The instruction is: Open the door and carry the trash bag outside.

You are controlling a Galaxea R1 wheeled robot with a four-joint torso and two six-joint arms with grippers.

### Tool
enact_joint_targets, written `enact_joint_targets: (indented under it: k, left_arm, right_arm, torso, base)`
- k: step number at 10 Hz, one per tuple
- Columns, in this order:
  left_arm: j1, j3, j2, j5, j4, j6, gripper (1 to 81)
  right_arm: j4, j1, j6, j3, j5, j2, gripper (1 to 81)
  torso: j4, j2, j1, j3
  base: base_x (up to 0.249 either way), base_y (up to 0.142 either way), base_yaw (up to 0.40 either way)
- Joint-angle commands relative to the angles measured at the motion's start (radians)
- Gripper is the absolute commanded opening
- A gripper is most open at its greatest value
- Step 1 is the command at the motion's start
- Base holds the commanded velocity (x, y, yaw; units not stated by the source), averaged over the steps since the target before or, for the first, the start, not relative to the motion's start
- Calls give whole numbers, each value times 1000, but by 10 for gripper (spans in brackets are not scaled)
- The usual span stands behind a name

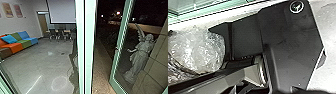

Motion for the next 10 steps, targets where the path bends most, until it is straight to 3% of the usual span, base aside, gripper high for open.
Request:
enact_joint_targets:
  k: [1,10]
  left_arm:
    - [-58,-2,-3,63,2,3,10]
    - [-58,-2,-8,69,4,6,10]
  right_arm:
    - [-8,43,-4,13,-50,12,811]
    - [-9,45,-4,13,-48,23,811]
  torso:
    - [0,0,0,0]
    - [0,0,0,0]
  base:
    - [0,0,0]
    - [-9,0,0]
